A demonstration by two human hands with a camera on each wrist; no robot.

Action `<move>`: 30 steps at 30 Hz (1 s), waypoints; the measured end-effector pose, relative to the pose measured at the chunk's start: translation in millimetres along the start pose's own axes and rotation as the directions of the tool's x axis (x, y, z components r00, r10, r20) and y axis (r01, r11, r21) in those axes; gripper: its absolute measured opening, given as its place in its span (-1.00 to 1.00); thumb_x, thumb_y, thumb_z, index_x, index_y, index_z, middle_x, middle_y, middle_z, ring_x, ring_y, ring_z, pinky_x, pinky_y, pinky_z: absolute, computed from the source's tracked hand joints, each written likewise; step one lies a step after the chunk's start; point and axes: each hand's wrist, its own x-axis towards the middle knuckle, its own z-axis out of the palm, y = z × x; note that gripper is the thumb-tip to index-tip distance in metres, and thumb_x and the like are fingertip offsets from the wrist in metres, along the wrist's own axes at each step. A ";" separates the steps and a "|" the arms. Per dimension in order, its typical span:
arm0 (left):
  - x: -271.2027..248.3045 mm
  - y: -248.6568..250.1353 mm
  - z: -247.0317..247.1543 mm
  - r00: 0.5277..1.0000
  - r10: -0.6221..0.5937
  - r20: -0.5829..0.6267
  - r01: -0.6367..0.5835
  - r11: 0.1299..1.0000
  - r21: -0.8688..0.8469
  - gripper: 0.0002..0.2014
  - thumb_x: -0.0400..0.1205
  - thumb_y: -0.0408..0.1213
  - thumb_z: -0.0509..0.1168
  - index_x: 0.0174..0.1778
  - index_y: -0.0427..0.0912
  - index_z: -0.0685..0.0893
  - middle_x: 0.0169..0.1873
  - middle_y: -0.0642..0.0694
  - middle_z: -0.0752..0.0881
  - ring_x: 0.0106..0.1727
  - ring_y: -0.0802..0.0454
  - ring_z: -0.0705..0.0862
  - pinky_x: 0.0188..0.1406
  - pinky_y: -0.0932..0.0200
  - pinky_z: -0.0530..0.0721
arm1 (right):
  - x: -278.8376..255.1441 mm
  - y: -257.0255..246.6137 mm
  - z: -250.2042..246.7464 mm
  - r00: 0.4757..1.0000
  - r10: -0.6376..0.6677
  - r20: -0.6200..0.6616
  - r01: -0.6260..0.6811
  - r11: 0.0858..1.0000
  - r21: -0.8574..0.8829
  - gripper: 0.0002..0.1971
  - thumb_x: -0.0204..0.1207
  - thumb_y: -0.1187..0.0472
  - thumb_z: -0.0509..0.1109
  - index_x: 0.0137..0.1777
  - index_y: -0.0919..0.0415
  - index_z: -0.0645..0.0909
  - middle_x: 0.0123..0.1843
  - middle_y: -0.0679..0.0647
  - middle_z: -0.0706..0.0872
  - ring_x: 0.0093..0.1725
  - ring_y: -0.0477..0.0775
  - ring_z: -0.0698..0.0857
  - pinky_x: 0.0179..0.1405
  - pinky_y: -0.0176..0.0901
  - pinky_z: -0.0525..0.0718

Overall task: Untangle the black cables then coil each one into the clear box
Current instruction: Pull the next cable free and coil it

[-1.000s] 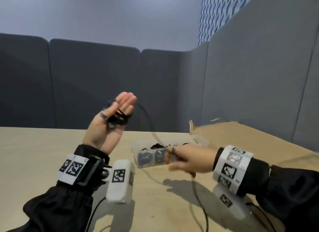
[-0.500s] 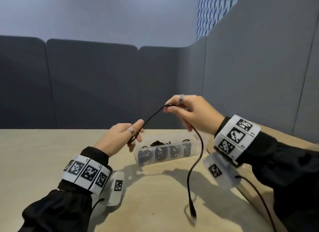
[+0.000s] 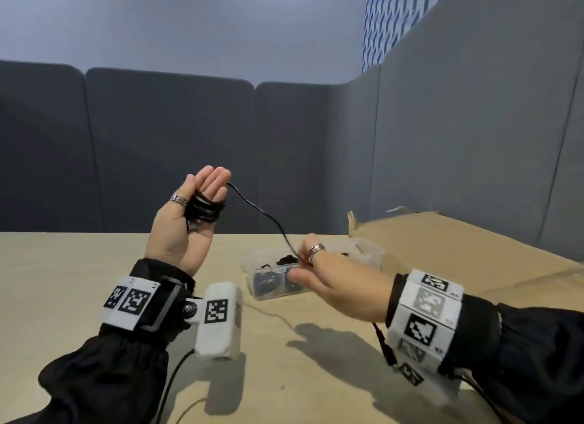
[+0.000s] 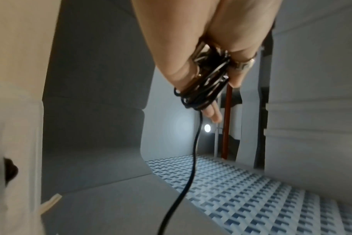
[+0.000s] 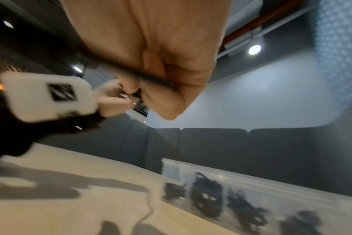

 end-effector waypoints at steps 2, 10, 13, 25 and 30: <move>1.4 -4.2 -2.4 0.999 0.003 -0.033 -0.002 1.000 0.026 -0.75 0.71 -0.35 0.10 0.17 -0.38 0.59 0.02 -0.21 0.80 0.12 -0.02 0.76 0.06 0.20 0.71 | -11.1 -19.3 5.2 0.990 -0.077 0.115 0.080 0.997 -0.022 -0.83 0.72 0.02 0.05 0.05 0.11 0.30 -0.23 -0.04 0.51 -0.22 0.10 0.49 -0.11 -0.01 0.48; 0.8 -26.6 -9.2 0.994 0.032 0.102 -0.095 0.703 0.705 -0.85 0.73 -0.43 0.08 0.09 -0.23 0.55 -0.16 -0.04 0.80 0.10 -0.17 0.71 0.23 0.01 0.59 | -8.9 -42.4 -34.2 0.972 -0.228 0.057 0.230 0.972 -0.035 -0.70 0.73 0.12 0.07 0.31 0.04 0.58 0.16 -0.02 0.70 0.11 -0.08 0.63 0.18 -0.28 0.50; -0.6 -33.2 -18.9 0.981 -0.092 0.172 -0.115 0.444 0.889 -0.82 0.73 -0.31 0.12 -0.10 -0.11 0.62 -0.34 -0.08 0.80 -0.05 -0.15 0.72 0.14 -0.06 0.60 | -5.0 -33.0 -58.0 0.954 -0.205 -0.218 0.192 0.978 -0.079 -0.76 0.68 0.17 0.20 0.13 0.10 0.70 -0.15 -0.09 0.66 -0.25 -0.27 0.56 -0.16 -0.51 0.46; -10.2 -25.9 -10.2 0.953 -0.191 0.233 -0.214 0.118 0.970 -0.71 0.49 -0.32 0.47 0.08 -0.18 0.58 -0.21 -0.15 0.68 -0.21 0.09 0.66 -0.11 0.42 0.53 | 0.4 27.0 -68.9 0.914 0.025 -0.406 -0.255 0.813 -0.523 -0.76 0.69 -0.02 0.10 0.12 0.05 0.53 0.04 0.00 0.56 -0.06 0.23 0.66 -0.18 -0.08 0.56; -6.3 -23.8 -13.8 0.969 -0.017 0.246 -0.244 0.086 0.966 -0.77 0.51 -0.33 0.43 0.03 -0.15 0.56 -0.14 -0.11 0.67 -0.11 0.04 0.65 -0.09 0.27 0.54 | -3.6 29.2 -53.3 0.980 -0.001 -0.201 -0.123 0.790 -0.601 -0.72 0.71 -0.05 0.04 0.13 -0.06 0.58 -0.01 -0.08 0.70 -0.09 0.03 0.69 -0.29 -0.16 0.42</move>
